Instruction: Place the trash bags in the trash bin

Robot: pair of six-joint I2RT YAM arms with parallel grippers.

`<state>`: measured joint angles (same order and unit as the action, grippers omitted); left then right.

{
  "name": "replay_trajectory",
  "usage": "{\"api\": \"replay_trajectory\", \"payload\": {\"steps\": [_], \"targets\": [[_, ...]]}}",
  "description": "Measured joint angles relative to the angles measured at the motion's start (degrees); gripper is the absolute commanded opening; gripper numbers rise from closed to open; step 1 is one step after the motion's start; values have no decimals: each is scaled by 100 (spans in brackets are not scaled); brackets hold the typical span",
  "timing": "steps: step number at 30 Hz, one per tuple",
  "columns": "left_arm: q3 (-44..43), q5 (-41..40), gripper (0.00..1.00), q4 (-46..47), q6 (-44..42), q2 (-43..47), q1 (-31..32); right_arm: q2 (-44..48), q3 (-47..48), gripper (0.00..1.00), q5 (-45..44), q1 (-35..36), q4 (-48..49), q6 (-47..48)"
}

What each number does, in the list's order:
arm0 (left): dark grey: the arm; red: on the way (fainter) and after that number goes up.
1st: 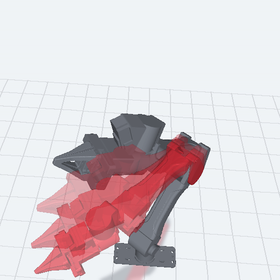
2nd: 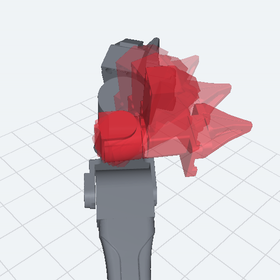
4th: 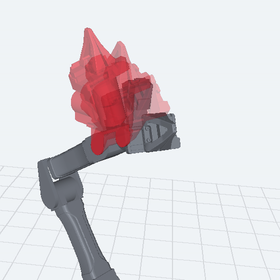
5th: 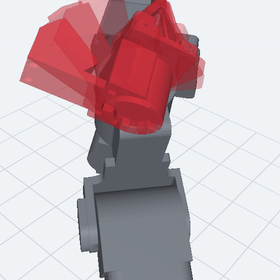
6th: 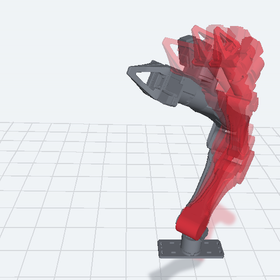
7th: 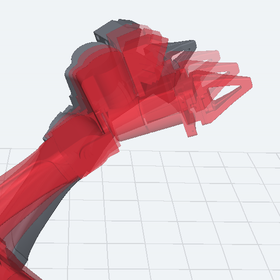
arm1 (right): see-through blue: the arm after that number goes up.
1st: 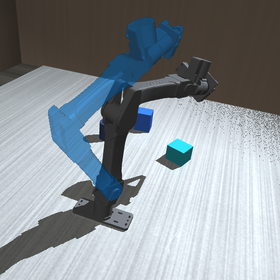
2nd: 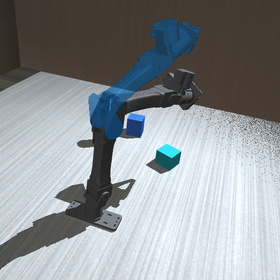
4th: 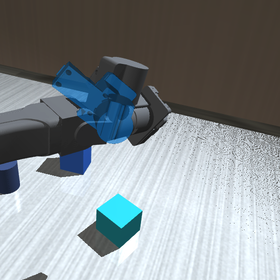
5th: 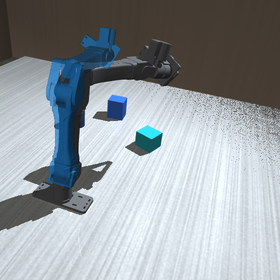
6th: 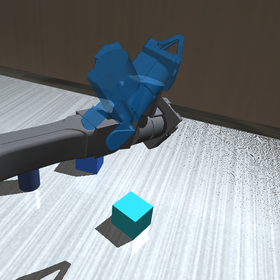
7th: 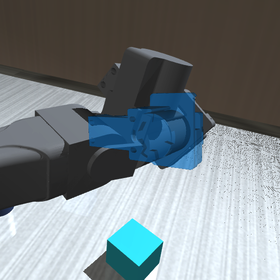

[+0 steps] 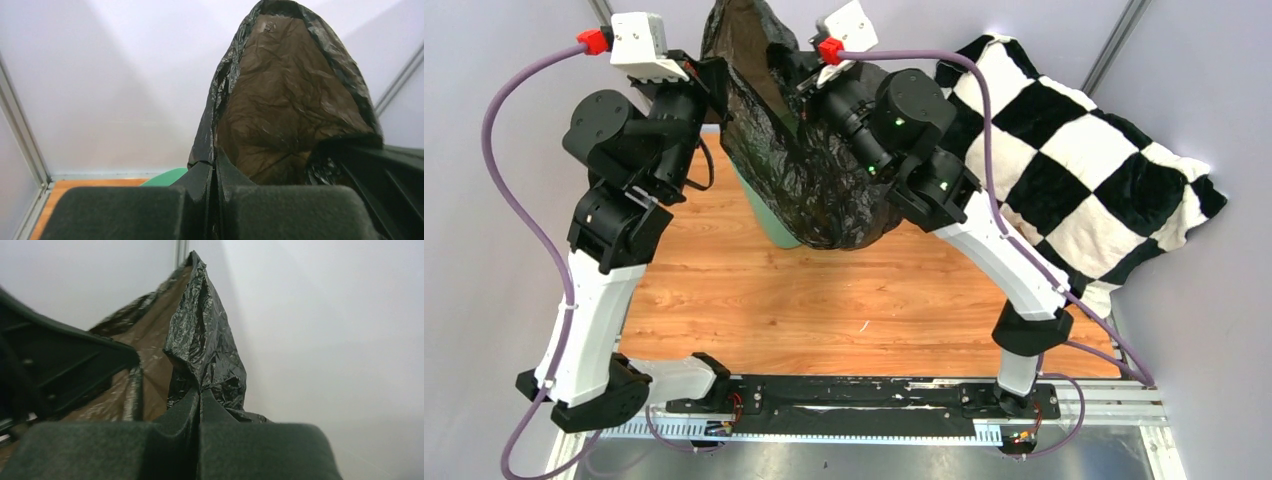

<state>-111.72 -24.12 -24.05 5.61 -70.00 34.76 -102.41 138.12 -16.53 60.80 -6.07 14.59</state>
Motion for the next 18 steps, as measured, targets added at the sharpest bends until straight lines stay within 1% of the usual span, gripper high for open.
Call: {"api": "replay_trajectory", "payload": {"steps": [8, 11, 16, 17, 18], "targets": [[295, 1032, 0, -4, 870, -247, -1572, -511, 302, 0, 601, -101, 240, -146], [472, 1349, 0, -7, 1204, -365, -2059, -671, 452, 0, 822, -273, 299, -358], [623, 1668, 0, -140, 1620, -614, -2673, -855, 560, 0, 1075, -476, 402, -640], [664, 1690, 0, -177, 1698, -654, -2780, -892, 577, 3, 1117, -485, 422, -682], [699, 1707, 0, -205, 1746, -684, -2859, -918, 588, 10, 1152, -485, 433, -719]]}}
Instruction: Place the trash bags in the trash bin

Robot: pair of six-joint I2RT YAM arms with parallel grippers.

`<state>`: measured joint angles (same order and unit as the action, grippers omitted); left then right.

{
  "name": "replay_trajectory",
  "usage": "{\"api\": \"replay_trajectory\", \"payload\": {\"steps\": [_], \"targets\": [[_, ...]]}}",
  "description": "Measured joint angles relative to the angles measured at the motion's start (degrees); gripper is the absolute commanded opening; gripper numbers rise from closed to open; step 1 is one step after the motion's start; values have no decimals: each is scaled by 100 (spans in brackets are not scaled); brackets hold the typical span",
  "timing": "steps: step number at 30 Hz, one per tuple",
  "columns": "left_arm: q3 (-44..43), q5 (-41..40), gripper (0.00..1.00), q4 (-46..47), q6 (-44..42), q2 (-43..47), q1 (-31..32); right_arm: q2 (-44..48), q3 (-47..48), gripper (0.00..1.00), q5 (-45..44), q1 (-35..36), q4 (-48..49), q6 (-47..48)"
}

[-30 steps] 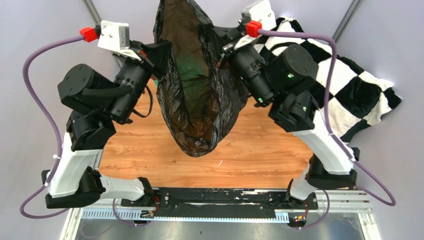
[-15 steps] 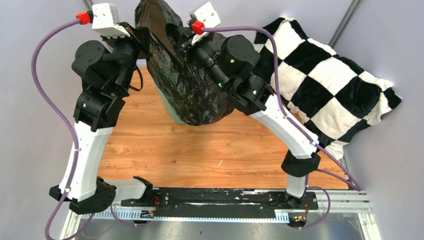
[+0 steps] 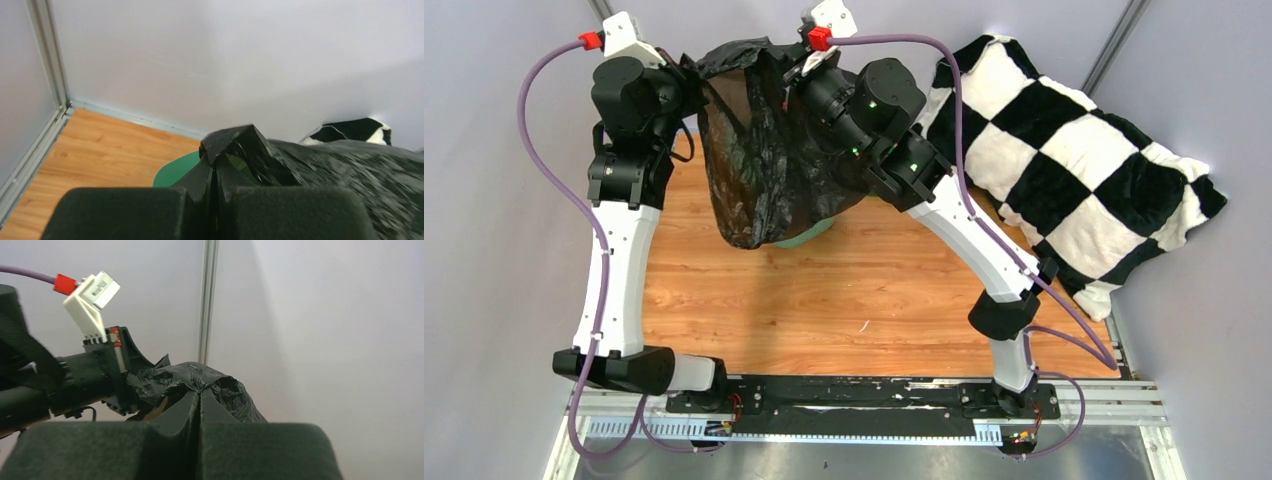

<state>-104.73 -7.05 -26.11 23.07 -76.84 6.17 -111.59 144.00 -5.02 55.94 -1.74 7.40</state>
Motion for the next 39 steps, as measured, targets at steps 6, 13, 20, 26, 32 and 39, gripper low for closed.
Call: {"api": "replay_trajectory", "payload": {"steps": [6, 13, 20, 26, 32, 39], "targets": [[68, 44, 0, -223, 208, -184, -264, 9, -37, 71, 72, 0, -87, -155], [0, 28, 0, -568, 291, -409, -369, 387, -409, 90, 205, -20, -780, -358], [-686, 42, 0, -960, 317, -1141, -511, 1375, -1473, 96, 85, -76, -1674, -584], [-909, 212, 0, -1075, 417, -1432, -544, 3152, -4059, 97, 352, -1342, -2168, -1338], [-944, 354, 0, -1102, 466, -1438, -546, 3453, -5469, 97, 1298, -2199, -1993, -2262], [-949, 439, 0, -1121, 466, -1438, -546, 3407, -6872, 99, 1790, -2218, -898, -3346]]}}
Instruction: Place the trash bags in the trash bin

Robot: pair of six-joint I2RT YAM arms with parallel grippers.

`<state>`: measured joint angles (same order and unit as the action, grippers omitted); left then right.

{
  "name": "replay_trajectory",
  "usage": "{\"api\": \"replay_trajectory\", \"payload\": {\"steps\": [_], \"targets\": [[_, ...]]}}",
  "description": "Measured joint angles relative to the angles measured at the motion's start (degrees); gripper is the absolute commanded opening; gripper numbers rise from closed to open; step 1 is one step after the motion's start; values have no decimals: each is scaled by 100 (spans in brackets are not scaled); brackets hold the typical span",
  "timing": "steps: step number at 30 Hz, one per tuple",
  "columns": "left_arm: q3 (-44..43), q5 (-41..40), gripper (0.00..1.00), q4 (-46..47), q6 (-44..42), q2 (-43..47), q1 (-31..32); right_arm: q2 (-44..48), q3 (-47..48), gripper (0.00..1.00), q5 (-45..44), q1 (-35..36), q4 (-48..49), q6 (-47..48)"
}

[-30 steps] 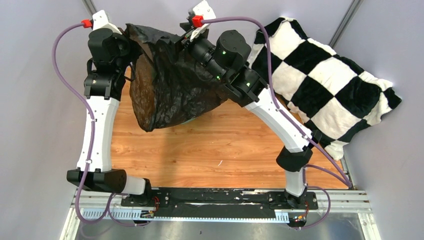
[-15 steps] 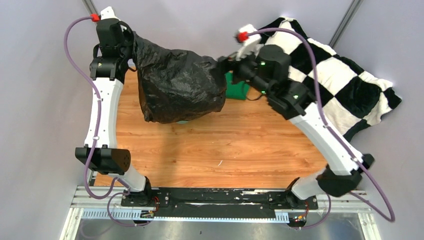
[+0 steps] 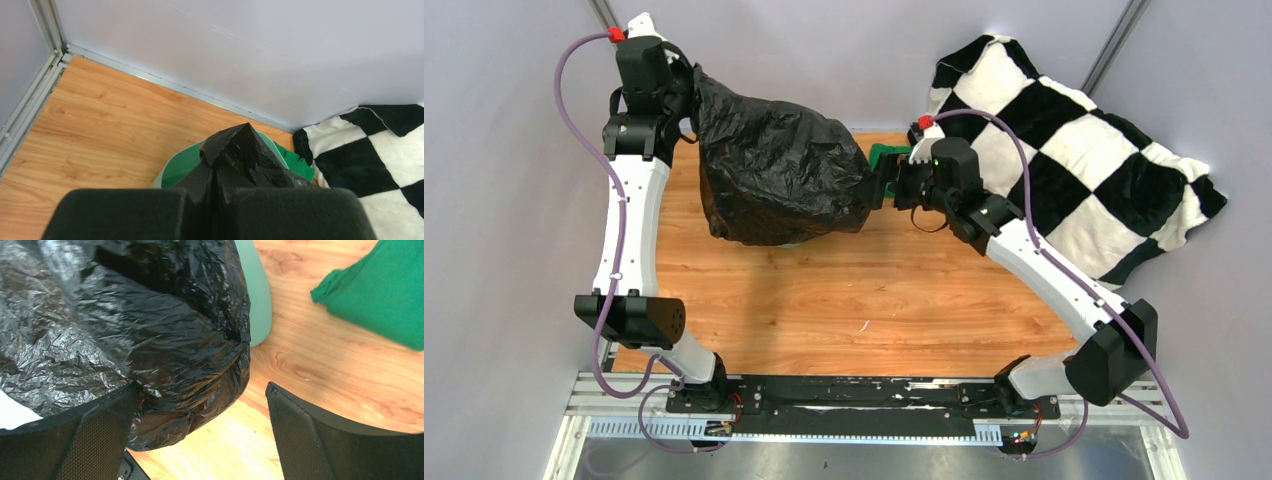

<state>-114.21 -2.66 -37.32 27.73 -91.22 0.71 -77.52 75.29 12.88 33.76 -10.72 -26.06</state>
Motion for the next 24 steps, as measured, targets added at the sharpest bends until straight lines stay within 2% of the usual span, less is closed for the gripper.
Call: {"api": "replay_trajectory", "payload": {"steps": [5, 7, 9, 11, 12, 13, 14, 19, 24], "targets": [[-22, 72, 0, -11, 0, 0, 0, -2, -789, 96, 131, -70, 1045, -625], [-22, 96, 0, -11, -2, 0, 0, -90, -922, 89, 256, -92, 1526, -905], [-24, 109, 0, -13, -2, 0, 0, -254, -933, 72, 363, -94, 1943, -1130], [-24, 149, 0, -13, -2, 2, 0, -479, -850, 40, 496, -94, 2212, -1314], [-26, 170, 0, -13, -4, 7, 0, -612, -734, 19, 546, -94, 2243, -1373], [-31, 208, 0, -13, -2, 11, 0, -809, -509, 7, 612, -92, 2229, -1484], [-48, 238, 0, -20, -2, 17, 0, -944, -308, 1, 664, -92, 2201, -1443], [-236, 356, 0, -57, -2, 109, 0, -1565, 1342, 0, 914, -74, 1753, -1239], [-688, 389, 0, -55, 0, 251, 0, -2470, 3438, 0, 1550, -70, 1412, -984]]}}
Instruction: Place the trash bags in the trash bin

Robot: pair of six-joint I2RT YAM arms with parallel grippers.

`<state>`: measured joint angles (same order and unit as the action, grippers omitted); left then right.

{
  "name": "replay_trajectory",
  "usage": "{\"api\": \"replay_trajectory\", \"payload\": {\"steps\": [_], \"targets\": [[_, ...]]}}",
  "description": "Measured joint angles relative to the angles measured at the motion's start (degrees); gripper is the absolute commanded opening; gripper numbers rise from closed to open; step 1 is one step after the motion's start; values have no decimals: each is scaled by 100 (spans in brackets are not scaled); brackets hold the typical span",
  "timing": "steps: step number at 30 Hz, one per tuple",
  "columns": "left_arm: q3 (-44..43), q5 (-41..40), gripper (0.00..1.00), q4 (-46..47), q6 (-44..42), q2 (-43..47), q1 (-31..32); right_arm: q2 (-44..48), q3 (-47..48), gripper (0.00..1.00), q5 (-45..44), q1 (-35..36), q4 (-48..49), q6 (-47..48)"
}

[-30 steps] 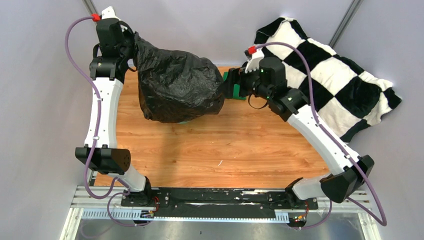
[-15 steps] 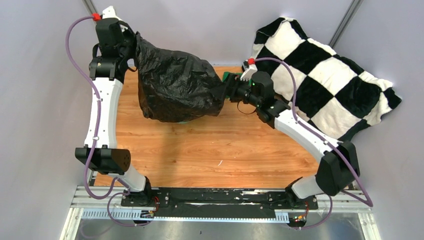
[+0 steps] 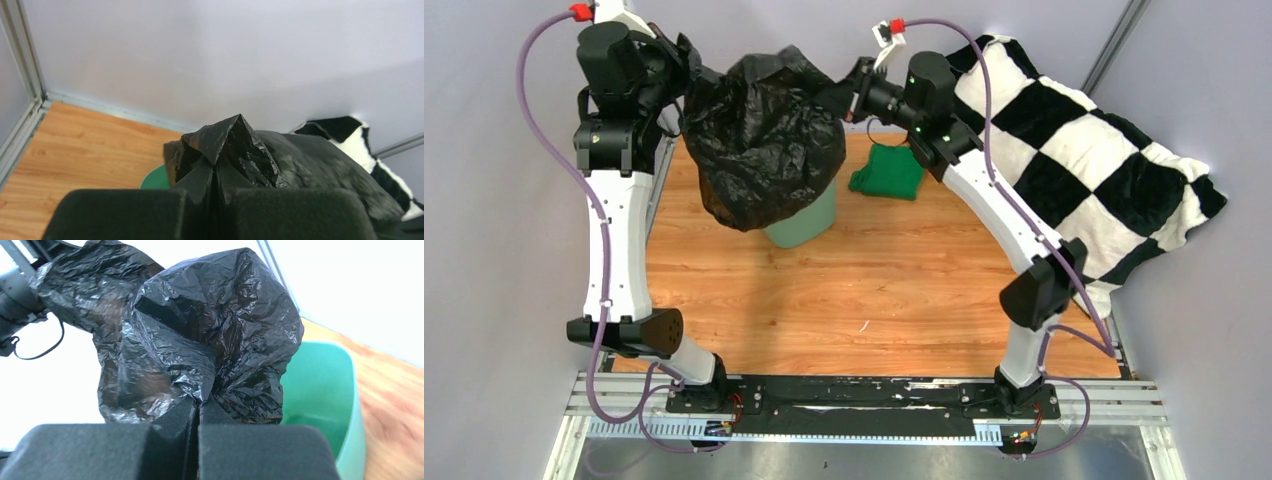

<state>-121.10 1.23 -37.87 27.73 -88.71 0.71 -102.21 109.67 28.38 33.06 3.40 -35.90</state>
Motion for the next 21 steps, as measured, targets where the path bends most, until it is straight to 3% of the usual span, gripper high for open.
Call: {"api": "replay_trajectory", "payload": {"steps": [8, 11, 13, 17, 21], "targets": [[-352, -11, 0, 153, 20, 310, 0, -2240, 2756, 0, 367, 96, -798, 282], [-348, 11, 0, 179, 15, 308, 0, -2793, 3038, 3, 125, 195, -1248, 584], [-328, 39, 0, 177, 9, 280, 0, -3012, 2988, 14, -153, 282, -1613, 824], [-306, 96, 0, 177, -28, 184, 0, -3025, 2782, 48, -553, 369, -2035, 1185], [-306, 118, 0, 179, -28, 66, 0, -2835, 2723, 65, -763, 461, -2271, 1379]]}}
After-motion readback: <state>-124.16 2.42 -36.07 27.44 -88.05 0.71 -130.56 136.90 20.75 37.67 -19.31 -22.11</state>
